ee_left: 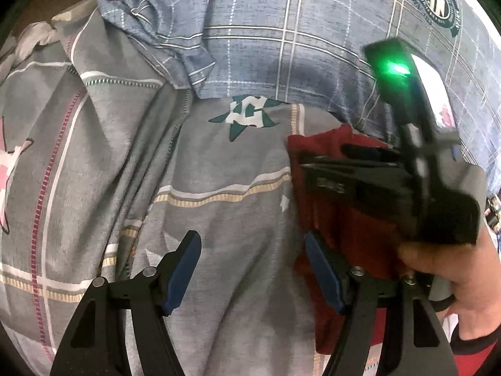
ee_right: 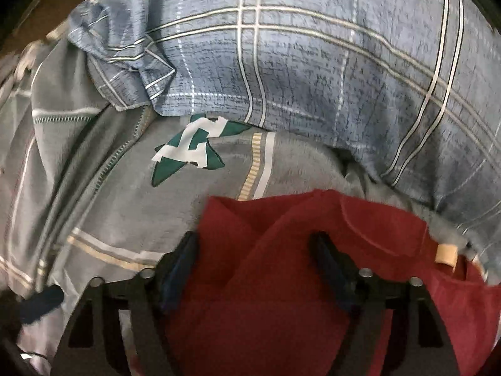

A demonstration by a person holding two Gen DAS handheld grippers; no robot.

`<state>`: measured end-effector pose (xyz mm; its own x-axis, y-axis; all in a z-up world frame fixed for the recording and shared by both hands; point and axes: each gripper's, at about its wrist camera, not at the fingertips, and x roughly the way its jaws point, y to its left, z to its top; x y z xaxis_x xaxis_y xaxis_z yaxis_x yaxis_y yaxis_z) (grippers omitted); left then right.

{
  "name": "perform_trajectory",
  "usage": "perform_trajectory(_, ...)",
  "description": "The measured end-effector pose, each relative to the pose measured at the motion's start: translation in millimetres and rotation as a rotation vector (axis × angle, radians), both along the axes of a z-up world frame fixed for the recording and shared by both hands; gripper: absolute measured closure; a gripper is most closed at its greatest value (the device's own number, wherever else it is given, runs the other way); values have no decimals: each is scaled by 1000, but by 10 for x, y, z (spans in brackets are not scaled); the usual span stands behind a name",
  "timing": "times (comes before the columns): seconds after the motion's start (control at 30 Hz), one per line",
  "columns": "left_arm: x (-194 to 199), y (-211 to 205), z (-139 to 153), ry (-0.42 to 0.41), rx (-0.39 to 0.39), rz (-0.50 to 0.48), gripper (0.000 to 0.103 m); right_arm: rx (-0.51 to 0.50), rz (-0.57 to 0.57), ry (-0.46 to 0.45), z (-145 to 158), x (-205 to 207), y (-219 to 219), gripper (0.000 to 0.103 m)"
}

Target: Fold small clothes

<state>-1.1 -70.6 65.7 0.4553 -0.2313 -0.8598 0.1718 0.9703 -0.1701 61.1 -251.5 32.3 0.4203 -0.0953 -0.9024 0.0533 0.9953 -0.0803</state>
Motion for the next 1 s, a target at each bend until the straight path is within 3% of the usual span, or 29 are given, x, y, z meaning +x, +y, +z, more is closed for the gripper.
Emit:
perform_trajectory(0.07, 7, 1, 5, -6, -9, -2, 34, 13, 34, -44, 85, -105, -77, 74)
perform_trajectory(0.1, 4, 2, 14, -11, -14, -4, 34, 62, 37, -60, 138, -155, -152, 84)
perform_trajectory(0.13, -5, -3, 27, -19, -23, -10, 34, 108, 27, -71, 190, -205, -240, 89)
perform_trajectory(0.3, -65, -41, 77, -30, -112, -67, 33, 293, -23, -169, 500, -500, -638, 90)
perform_trajectory(0.5, -95, -118, 71, 34, -285, -211, 31, 360, -51, -191, 570, -671, -774, 91)
perform_trajectory(0.67, -172, -150, 158, -65, -222, -259, 24, 379, -62, -187, 539, -667, -825, 91)
perform_trajectory(0.8, -134, -210, 9, -52, -97, -216, 24, 385, -57, -192, 551, -651, -802, 90)
perform_trajectory(1.0, -85, -400, -80, -53, -68, -204, 24, 380, -55, -204, 603, -709, -803, 90)
